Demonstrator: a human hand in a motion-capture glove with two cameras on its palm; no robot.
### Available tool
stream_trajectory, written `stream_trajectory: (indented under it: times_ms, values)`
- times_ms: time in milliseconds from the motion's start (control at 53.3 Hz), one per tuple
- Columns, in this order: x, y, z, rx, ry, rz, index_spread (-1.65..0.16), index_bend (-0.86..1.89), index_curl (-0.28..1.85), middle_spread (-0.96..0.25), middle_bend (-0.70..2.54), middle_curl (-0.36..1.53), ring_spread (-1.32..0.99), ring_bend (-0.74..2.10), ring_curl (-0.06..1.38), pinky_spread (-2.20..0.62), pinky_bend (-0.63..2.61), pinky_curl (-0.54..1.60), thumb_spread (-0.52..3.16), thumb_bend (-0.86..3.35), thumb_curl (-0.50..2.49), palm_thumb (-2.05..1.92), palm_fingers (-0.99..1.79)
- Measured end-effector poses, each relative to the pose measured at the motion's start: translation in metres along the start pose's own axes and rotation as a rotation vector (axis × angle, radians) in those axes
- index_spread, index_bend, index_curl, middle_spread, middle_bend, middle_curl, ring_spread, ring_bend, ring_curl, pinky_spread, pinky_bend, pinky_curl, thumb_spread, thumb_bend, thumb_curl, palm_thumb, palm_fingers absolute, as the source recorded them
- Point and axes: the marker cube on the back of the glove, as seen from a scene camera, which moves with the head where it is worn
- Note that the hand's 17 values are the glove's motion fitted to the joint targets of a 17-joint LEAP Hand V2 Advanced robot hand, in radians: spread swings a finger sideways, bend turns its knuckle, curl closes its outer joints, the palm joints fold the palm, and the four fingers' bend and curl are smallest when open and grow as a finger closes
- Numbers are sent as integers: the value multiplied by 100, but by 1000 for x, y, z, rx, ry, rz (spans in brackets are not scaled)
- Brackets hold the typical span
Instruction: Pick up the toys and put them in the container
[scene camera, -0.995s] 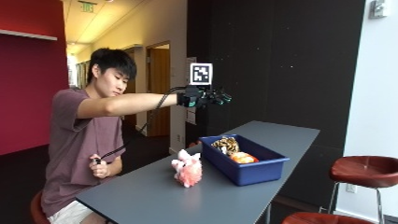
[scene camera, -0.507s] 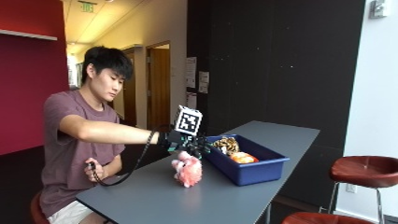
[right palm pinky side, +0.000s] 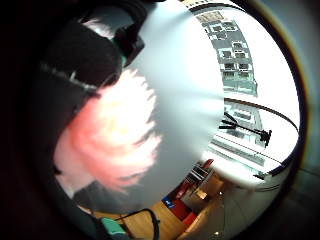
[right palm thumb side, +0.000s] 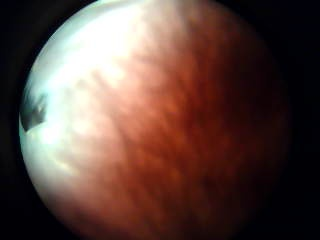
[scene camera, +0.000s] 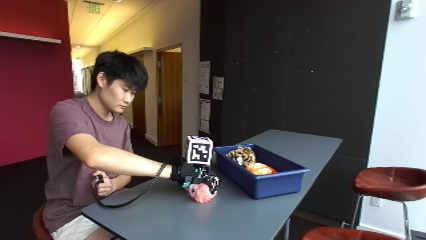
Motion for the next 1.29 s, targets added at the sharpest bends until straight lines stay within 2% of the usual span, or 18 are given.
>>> stream_trajectory:
  times_ms: [38, 75, 206, 338, 394, 488, 619, 920, 957, 1032, 1126, 1220, 1295]
  values:
    - [-9, 1, -1, 58, -68, -79, -28, 24, 24, -14, 51, 32, -11, 57, 38, 4, 61, 24, 114, 3, 32, 13, 61]
    - [-15, 2, -3, 105, -117, -144, -27, 29, 27, -16, 66, 37, -15, 65, 42, 0, 53, 22, 116, 4, 34, 16, 79]
    - [-26, -3, -8, 189, -149, -142, -28, 41, 34, -23, 82, 46, -27, 95, 53, -13, 43, 22, 101, 11, 45, 36, 102]
    - [-30, -11, -9, 50, -121, -77, -30, 66, 47, -24, 100, 57, -33, 98, 60, -22, 54, 29, 89, 10, 53, 42, 117]
    - [-15, -16, -7, -66, -28, 18, -29, 76, 53, -24, 106, 61, -35, 101, 61, -25, 60, 32, 83, 10, 57, 44, 120]
    - [-20, -11, -14, -230, -139, -23, -29, 87, 61, -24, 114, 66, -38, 106, 64, -29, 68, 37, 75, 9, 62, 46, 118]
    - [-34, -4, -34, -262, -291, -91, -27, 97, 70, -22, 122, 71, -40, 112, 67, -31, 77, 42, 65, 8, 68, 48, 111]
    - [-18, 1, -122, -153, -360, -76, -25, 102, 84, -20, 128, 79, -41, 120, 71, -34, 85, 49, 53, 4, 81, 50, 103]
    - [-11, -1, -135, -137, -323, -43, -25, 102, 86, -20, 129, 79, -41, 121, 71, -33, 85, 49, 53, 4, 82, 50, 103]
    - [18, -6, -151, -115, -86, 46, -24, 102, 88, -20, 129, 80, -40, 121, 72, -34, 86, 50, 51, 3, 84, 50, 102]
    - [-1, -14, -189, -56, -305, -42, -24, 101, 91, -20, 130, 81, -40, 122, 72, -34, 87, 51, 49, 2, 87, 50, 100]
    - [13, -31, -207, -27, -170, 36, -23, 100, 94, -19, 130, 82, -40, 123, 72, -34, 87, 52, 48, 1, 90, 51, 100]
    - [4, -43, -227, 10, -222, 13, -23, 100, 96, -19, 131, 83, -40, 124, 72, -34, 87, 53, 47, 0, 93, 51, 99]
